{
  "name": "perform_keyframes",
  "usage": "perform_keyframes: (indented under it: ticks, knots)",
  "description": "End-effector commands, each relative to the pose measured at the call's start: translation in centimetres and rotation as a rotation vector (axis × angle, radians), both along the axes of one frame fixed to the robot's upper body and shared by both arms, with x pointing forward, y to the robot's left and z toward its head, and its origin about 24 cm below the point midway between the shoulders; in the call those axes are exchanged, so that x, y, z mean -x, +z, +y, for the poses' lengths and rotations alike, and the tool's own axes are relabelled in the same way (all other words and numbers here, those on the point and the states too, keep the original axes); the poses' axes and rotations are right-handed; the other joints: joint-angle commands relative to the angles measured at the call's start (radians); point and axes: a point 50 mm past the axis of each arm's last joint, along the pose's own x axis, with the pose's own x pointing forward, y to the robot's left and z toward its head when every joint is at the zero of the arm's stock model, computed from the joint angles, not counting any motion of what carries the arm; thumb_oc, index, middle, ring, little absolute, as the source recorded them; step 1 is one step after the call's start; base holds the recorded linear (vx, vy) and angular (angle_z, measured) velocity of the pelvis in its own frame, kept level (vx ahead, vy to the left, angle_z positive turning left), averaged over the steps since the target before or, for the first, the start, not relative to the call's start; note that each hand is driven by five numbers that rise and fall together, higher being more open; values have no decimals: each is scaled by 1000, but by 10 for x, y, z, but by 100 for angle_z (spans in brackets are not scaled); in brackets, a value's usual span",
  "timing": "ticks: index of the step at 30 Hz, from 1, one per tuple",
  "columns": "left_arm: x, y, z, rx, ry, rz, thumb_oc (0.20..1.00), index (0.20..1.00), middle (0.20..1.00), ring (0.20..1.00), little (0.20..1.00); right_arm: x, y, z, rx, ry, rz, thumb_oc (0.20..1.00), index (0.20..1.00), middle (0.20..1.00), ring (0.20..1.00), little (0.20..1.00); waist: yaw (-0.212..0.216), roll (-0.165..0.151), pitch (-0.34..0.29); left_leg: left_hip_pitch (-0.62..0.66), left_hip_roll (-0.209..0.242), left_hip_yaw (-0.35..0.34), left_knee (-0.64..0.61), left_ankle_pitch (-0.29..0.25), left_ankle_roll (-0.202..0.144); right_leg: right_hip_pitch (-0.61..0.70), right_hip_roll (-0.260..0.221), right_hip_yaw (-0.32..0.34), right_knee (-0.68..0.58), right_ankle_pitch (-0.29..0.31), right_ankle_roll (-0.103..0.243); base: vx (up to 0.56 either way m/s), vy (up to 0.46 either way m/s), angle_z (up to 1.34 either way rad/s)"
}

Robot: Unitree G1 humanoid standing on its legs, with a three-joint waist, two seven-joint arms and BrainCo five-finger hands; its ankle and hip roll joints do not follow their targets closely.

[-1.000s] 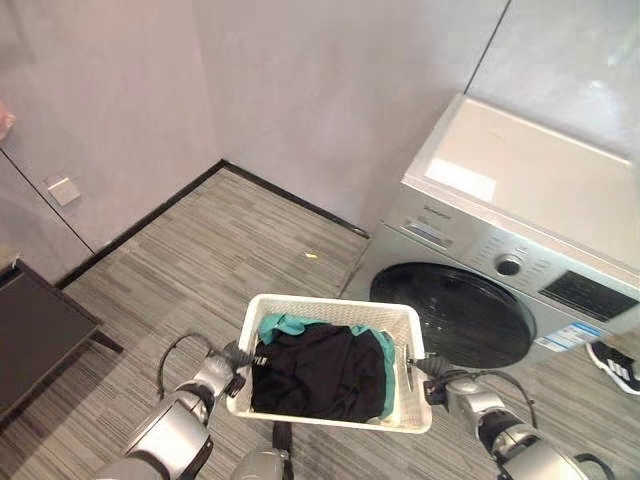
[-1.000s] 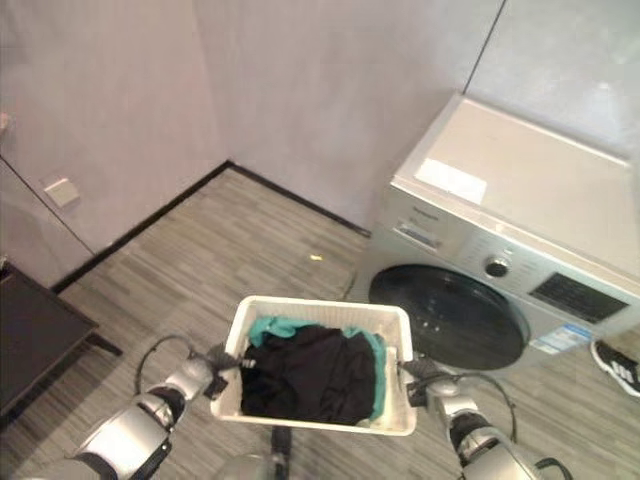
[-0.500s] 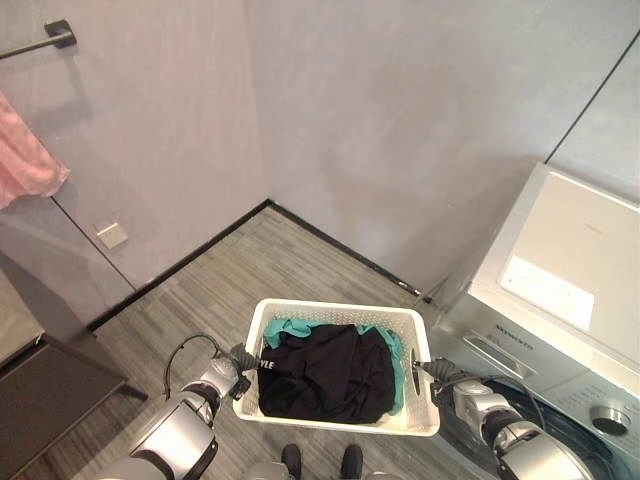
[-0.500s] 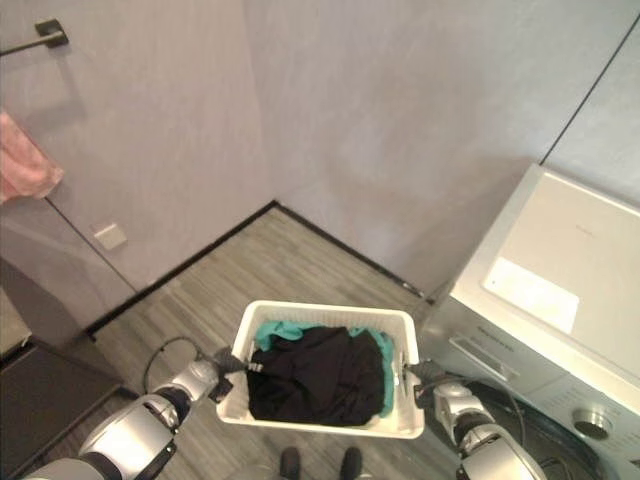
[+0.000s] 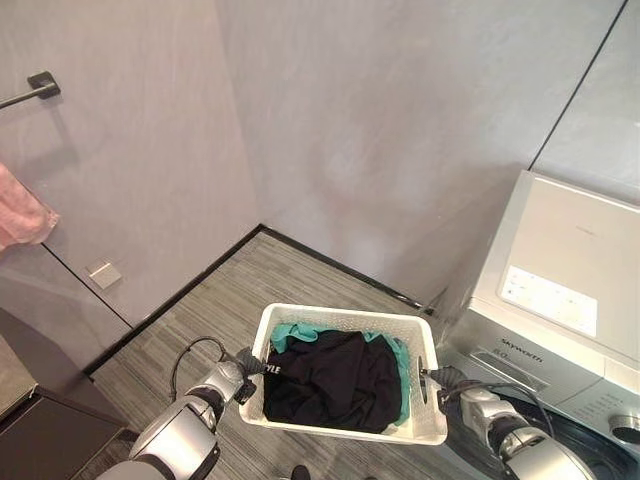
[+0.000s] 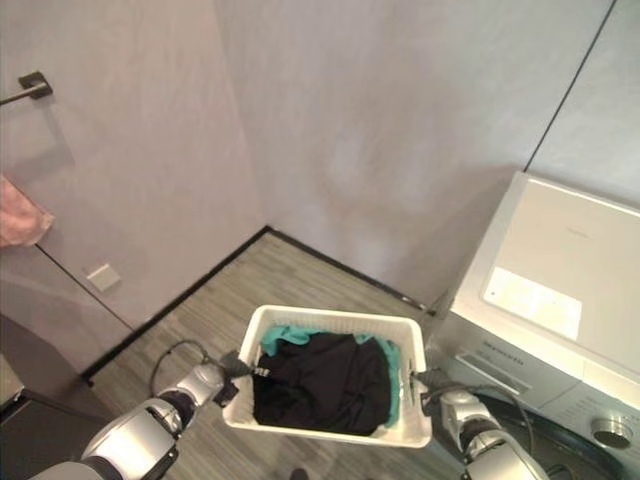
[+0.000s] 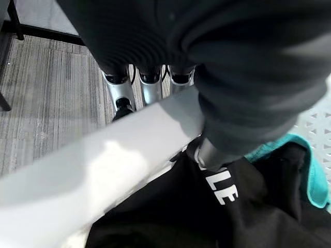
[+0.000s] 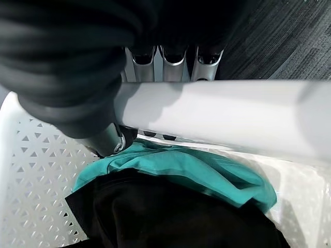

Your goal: Grab the laundry basket,head to the washer,open it,put in the laundry and shut it.

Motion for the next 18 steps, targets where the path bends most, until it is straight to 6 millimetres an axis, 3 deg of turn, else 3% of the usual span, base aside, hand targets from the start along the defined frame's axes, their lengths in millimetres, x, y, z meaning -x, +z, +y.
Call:
perform_keyframes:
  ticks: [1,8,14,17,18]
  knots:
    - [-22,15,-17,85,-21,-76,200,200,200,200,200,-38,30,4,-113,-24,-199,200,200,200,200,200,-1,-52,-7,-34,-41,-27,83,-18,-51,66,-4,1,25,-41,52,0,0,0]
    - [-22,16,-10,86,30,-90,200,200,200,200,200,-37,29,3,-93,-23,-202,200,200,200,200,200,-15,-54,7,-43,-29,-32,81,-3,-59,57,13,14,2,-30,43,-80,-76,-1]
    - [-27,21,-9,96,54,-115,200,200,200,200,200,-37,30,0,-73,-24,-204,200,200,200,200,200,-14,-59,38,-102,-13,-55,78,45,-82,39,32,3,-48,-12,40,-148,-83,15]
    - [-31,24,-11,102,54,-126,200,200,200,200,200,-43,35,3,-56,-4,-222,200,200,200,200,200,3,-65,75,-172,-1,-118,89,94,-114,21,30,-9,-48,1,38,-252,-83,19]
    - [-31,24,-12,106,56,-126,200,200,200,200,200,-47,38,3,-58,1,-239,200,200,200,200,200,-1,-80,91,-184,-23,-150,166,53,-112,-2,12,-12,-46,24,42,-288,-47,18]
